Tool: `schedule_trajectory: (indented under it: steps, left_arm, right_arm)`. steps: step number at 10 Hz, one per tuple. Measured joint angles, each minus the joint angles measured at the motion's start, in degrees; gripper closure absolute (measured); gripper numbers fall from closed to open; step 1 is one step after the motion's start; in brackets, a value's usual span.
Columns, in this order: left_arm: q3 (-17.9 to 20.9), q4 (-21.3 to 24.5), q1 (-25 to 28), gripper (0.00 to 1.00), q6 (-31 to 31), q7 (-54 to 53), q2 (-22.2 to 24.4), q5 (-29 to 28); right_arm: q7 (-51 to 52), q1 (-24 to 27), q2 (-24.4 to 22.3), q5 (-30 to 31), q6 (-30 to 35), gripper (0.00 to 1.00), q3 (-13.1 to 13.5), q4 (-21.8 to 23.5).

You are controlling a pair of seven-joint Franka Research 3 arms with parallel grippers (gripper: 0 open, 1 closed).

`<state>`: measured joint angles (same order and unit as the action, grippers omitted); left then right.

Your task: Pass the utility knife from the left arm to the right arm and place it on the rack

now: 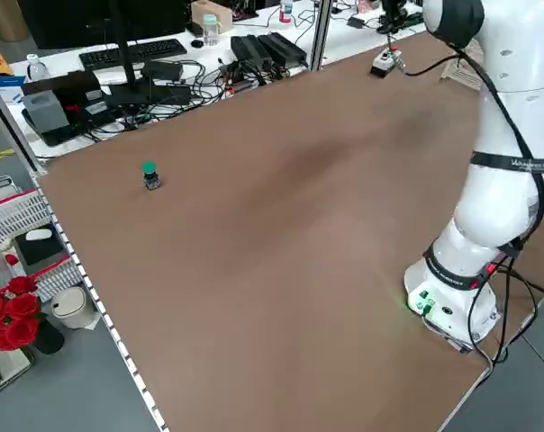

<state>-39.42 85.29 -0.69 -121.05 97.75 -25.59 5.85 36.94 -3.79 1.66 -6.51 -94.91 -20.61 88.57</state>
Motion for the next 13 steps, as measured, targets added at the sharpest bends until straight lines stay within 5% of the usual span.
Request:
schedule_trajectory:
  steps: [3,8,13]
  left_arm:
    - [0.08,-0.10,-4.56,0.66,0.01,3.85,-0.09,-0.39]
    - [0.13,-0.58,-8.22,0.66,0.03,7.56,-0.21,-1.92]
    - [-0.31,-1.03,-7.01,0.66,1.03,6.68,-0.21,0.16]
  right_arm:
    - [-1.55,-0.51,1.80,-0.33,-1.90,0.00,-9.06,-3.19]
    - [-14.03,-5.06,9.44,7.67,-6.83,0.00,-16.60,-5.91]
    - [-24.62,-7.96,12.48,12.22,-9.36,0.00,-17.92,-5.29]
